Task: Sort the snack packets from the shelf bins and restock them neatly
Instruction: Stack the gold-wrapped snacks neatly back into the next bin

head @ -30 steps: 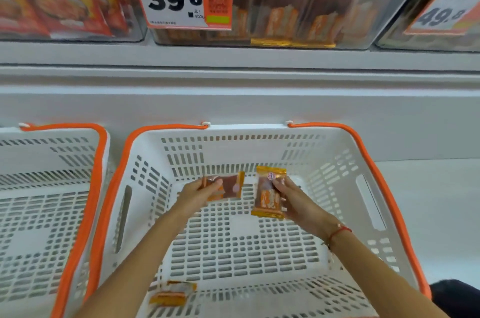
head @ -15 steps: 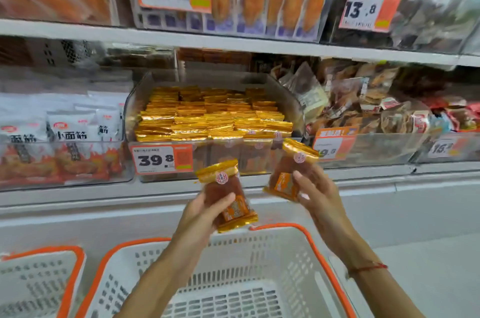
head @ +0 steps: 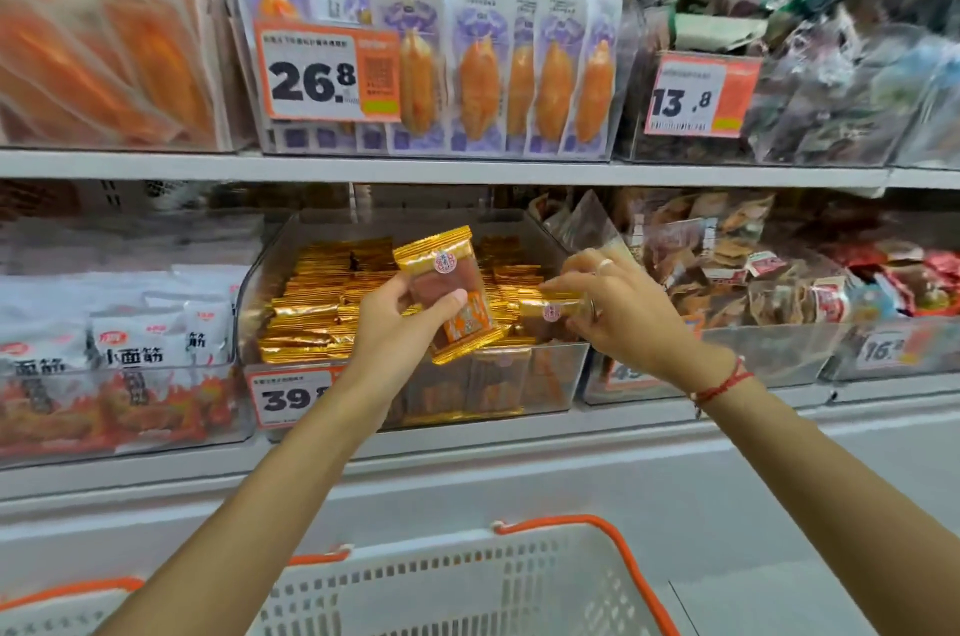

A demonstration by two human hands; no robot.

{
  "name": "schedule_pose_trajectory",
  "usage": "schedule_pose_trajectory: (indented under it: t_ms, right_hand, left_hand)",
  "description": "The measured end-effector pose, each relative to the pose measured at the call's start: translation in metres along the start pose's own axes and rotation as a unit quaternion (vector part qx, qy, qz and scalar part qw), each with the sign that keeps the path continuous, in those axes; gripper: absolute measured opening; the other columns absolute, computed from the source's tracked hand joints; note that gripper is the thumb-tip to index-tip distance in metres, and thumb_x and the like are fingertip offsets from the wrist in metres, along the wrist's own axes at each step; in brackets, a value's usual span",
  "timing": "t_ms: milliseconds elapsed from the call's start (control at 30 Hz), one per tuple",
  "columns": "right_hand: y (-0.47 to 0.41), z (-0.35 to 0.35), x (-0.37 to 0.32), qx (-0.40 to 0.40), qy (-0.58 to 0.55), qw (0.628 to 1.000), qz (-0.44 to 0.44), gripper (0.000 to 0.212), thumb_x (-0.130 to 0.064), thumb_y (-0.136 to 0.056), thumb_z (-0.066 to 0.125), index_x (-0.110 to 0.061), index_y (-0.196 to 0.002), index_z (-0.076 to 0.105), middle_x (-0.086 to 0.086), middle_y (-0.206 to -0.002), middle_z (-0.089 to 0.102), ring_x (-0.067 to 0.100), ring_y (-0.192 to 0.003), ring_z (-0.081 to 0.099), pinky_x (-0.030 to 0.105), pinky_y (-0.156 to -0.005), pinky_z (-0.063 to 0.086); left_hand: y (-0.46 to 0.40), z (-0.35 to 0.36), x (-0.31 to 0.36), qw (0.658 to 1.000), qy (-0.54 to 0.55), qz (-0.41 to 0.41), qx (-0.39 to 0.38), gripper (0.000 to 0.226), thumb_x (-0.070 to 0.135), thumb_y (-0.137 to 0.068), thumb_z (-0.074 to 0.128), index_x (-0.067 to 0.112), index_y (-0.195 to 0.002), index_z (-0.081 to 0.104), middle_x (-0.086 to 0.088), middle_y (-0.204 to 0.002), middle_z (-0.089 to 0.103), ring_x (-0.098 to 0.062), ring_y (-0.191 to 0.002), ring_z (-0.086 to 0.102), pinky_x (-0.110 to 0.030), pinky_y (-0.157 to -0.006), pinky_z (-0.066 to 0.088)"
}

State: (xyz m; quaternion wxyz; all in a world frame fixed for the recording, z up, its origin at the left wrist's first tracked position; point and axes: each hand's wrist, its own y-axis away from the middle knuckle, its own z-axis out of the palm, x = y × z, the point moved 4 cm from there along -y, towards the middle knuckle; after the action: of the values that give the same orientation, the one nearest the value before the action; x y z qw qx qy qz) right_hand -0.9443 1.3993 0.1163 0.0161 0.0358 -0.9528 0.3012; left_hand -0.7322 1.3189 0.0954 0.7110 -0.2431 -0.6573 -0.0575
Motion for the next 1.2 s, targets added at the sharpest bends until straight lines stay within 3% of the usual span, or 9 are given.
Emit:
schedule_pose_trajectory:
  t_ms: [100,333,433,533,667,900,1067,1133,1200]
  right_hand:
    - [0.008,0.003,-0.007,-0.014,0.055,0.997,-0.058,0.022,-0.017,-0.086,0.066,-0.025,-0.105,0.074,-0.002,-0.099,0.063,0.021,-0.09,0.053,0.037,-0.077,0.045]
    - [0.01,0.017,-0.026,-0.092,0.117,0.988,-0.049,0.046,-0.036,-0.089,0.032,-0.028,-0.115,0.069,-0.003,-0.102,0.067,0.02,-0.098,0.05,0.038,-0.082,0.038]
    - [-0.001,0.012,-0.028,-0.122,0.028,0.992,-0.008,0.029,-0.034,-0.096,0.049,-0.025,-0.112,0.071,-0.003,-0.105,0.068,0.018,-0.102,0.053,0.031,-0.081,0.042]
    - [-0.014,0.009,-0.024,-0.158,-0.069,0.985,-0.002,0.019,-0.018,-0.09,0.062,-0.017,-0.103,0.076,0.0,-0.1,0.072,0.015,-0.089,0.063,0.029,-0.077,0.051]
    - [-0.015,-0.002,-0.009,-0.031,-0.116,0.992,0.04,0.014,-0.014,-0.086,0.07,-0.013,-0.097,0.077,0.002,-0.096,0.074,0.006,-0.081,0.06,0.029,-0.078,0.053]
    - [0.01,0.001,-0.014,-0.021,0.049,0.997,-0.052,0.014,-0.014,-0.081,0.076,-0.021,-0.093,0.078,-0.003,-0.089,0.073,0.021,-0.085,0.062,0.035,-0.067,0.054]
    - [0.003,-0.002,-0.019,0.034,-0.01,0.999,-0.005,0.013,-0.011,-0.086,0.071,-0.019,-0.094,0.076,0.002,-0.085,0.074,0.022,-0.065,0.068,0.033,-0.052,0.055]
    - [0.003,-0.001,-0.015,0.049,-0.034,0.998,0.03,0.011,-0.015,-0.086,0.071,-0.023,-0.091,0.077,0.0,-0.082,0.074,0.02,-0.066,0.068,0.03,-0.054,0.053]
    - [0.007,0.003,-0.008,0.001,0.005,1.0,0.015,0.012,-0.017,-0.084,0.073,-0.025,-0.092,0.078,0.001,-0.079,0.072,0.022,-0.075,0.065,0.027,-0.058,0.045]
  left_hand:
    - [0.0,-0.002,-0.005,1.0,-0.002,-0.01,-0.001,0.023,0.024,-0.089,0.068,0.034,-0.107,0.059,0.006,-0.114,0.065,-0.013,-0.107,0.061,-0.029,-0.088,0.053]
    - [0.004,-0.004,-0.002,0.997,0.019,-0.056,-0.041,0.022,0.025,-0.093,0.061,0.029,-0.113,0.054,0.011,-0.105,0.064,-0.007,-0.097,0.063,-0.014,-0.066,0.053]
    - [0.008,-0.009,-0.002,0.997,0.007,-0.065,-0.039,0.022,0.023,-0.093,0.062,0.03,-0.111,0.053,0.013,-0.101,0.062,-0.009,-0.096,0.062,-0.015,-0.066,0.052]
    - [0.011,-0.013,-0.008,0.997,0.002,-0.071,-0.041,0.022,0.024,-0.093,0.061,0.032,-0.112,0.052,0.014,-0.1,0.059,-0.007,-0.093,0.06,-0.014,-0.065,0.051]
    - [0.007,-0.015,-0.009,0.997,0.015,-0.069,-0.022,0.023,0.025,-0.093,0.061,0.031,-0.114,0.052,0.013,-0.102,0.061,-0.005,-0.091,0.061,-0.01,-0.058,0.05]
    - [0.002,-0.014,-0.005,0.996,0.059,-0.068,-0.012,0.027,0.026,-0.094,0.06,0.033,-0.118,0.05,0.008,-0.115,0.062,-0.01,-0.104,0.061,-0.011,-0.059,0.051]
    - [0.004,-0.007,-0.009,0.996,0.061,-0.067,-0.021,0.026,0.025,-0.093,0.062,0.033,-0.115,0.052,0.012,-0.105,0.063,-0.007,-0.095,0.062,-0.009,-0.057,0.051]
    - [0.006,-0.005,-0.009,0.995,0.065,-0.066,-0.025,0.023,0.024,-0.093,0.061,0.035,-0.111,0.052,0.012,-0.105,0.063,-0.007,-0.095,0.063,-0.009,-0.057,0.051]
    - [0.005,-0.005,-0.01,0.995,0.066,-0.066,-0.022,0.019,0.024,-0.093,0.061,0.037,-0.106,0.053,0.013,-0.104,0.063,-0.006,-0.095,0.063,-0.009,-0.056,0.05]
